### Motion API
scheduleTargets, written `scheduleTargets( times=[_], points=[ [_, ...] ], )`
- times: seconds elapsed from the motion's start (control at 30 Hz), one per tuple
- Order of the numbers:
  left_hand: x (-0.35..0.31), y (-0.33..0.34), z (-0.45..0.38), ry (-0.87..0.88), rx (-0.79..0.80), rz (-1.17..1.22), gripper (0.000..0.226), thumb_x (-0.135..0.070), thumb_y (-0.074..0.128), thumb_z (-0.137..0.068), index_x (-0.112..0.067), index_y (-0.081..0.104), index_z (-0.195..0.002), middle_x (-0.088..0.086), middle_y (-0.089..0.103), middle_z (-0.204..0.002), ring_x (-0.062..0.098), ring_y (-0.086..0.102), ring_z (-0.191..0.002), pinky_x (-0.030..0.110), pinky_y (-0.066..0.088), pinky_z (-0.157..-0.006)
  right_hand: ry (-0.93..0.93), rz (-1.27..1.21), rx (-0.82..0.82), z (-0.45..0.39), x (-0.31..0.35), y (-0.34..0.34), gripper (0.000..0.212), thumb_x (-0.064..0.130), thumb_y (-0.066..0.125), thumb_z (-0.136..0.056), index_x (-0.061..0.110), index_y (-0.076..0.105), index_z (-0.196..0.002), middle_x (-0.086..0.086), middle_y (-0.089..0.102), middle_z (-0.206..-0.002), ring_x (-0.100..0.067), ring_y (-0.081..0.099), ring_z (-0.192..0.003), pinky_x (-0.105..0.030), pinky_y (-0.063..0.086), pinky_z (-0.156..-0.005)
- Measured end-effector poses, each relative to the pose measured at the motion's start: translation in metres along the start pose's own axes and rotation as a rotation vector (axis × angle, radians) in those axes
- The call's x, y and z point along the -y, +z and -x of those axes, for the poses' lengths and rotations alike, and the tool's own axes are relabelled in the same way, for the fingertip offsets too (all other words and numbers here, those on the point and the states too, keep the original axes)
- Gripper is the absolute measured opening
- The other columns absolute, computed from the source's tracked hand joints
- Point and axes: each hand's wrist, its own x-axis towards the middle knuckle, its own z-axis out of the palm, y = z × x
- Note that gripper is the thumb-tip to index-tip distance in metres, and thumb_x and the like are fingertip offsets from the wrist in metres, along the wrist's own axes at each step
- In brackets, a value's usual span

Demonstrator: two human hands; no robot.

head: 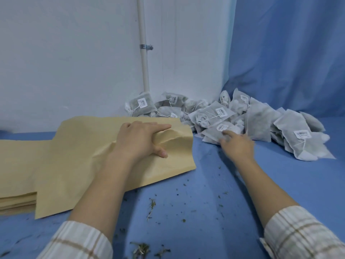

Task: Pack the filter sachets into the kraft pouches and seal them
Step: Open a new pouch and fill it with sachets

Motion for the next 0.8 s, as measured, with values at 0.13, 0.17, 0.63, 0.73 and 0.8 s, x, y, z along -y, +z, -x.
scheduleTargets(
  times=[0.13, 0.17, 0.63, 0.73, 0.8],
  points=[
    [-0.017, 0.003, -0.007, -0.055, -0.071, 0.086, 0.080, -0.052, 0.082, -0.058, -0.054, 0.046, -0.129, -0.016, 0.052, -0.137, 0.013, 0.043, -0.128, 0.030, 0.031, -0.101, -0.120, -0.273, -0.233, -0.001, -0.004, 0.001, 0.033, 0.029, 0.060, -0.086, 0.013, 0.065, -0.114, -0.011, 0.062, -0.116, -0.028, 0.051, -0.113, -0.033, 0.040, -0.090],
    [-0.021, 0.004, -0.009, -0.060, -0.085, 0.096, 0.079, -0.052, 0.083, -0.057, -0.054, 0.047, -0.128, -0.016, 0.053, -0.136, 0.012, 0.044, -0.128, 0.030, 0.031, -0.099, -0.083, -0.390, -0.317, 0.001, -0.002, -0.004, 0.028, 0.029, 0.063, -0.084, 0.014, 0.068, -0.107, -0.006, 0.064, -0.110, -0.024, 0.054, -0.107, -0.031, 0.040, -0.088],
    [-0.028, -0.002, -0.006, -0.067, -0.040, 0.289, 0.077, -0.051, 0.084, -0.052, -0.064, 0.047, -0.119, -0.017, 0.059, -0.124, 0.010, 0.048, -0.116, 0.025, 0.036, -0.085, -0.281, -1.174, 0.283, 0.019, 0.018, -0.019, 0.026, -0.006, 0.067, -0.076, 0.017, 0.057, -0.079, 0.018, 0.056, -0.051, -0.001, 0.051, -0.049, -0.018, 0.046, -0.055],
    [-0.025, -0.007, -0.003, -0.064, -0.008, 0.328, 0.076, -0.050, 0.085, -0.052, -0.067, 0.047, -0.114, -0.016, 0.060, -0.121, 0.011, 0.049, -0.114, 0.030, 0.041, -0.092, -0.299, -1.138, 0.242, 0.021, 0.019, -0.018, 0.026, -0.007, 0.069, -0.073, 0.016, 0.058, -0.076, 0.017, 0.054, -0.052, 0.001, 0.047, -0.044, -0.015, 0.043, -0.050],
    [-0.024, -0.010, -0.001, -0.065, -0.008, 0.360, 0.073, -0.048, 0.086, -0.051, -0.070, 0.047, -0.108, -0.018, 0.060, -0.116, 0.011, 0.050, -0.112, 0.032, 0.043, -0.093, -0.289, -1.108, 0.221, 0.021, 0.019, -0.019, 0.027, -0.006, 0.071, -0.072, 0.017, 0.059, -0.074, 0.012, 0.053, -0.058, 0.002, 0.047, -0.044, -0.012, 0.041, -0.047]
  ],
)
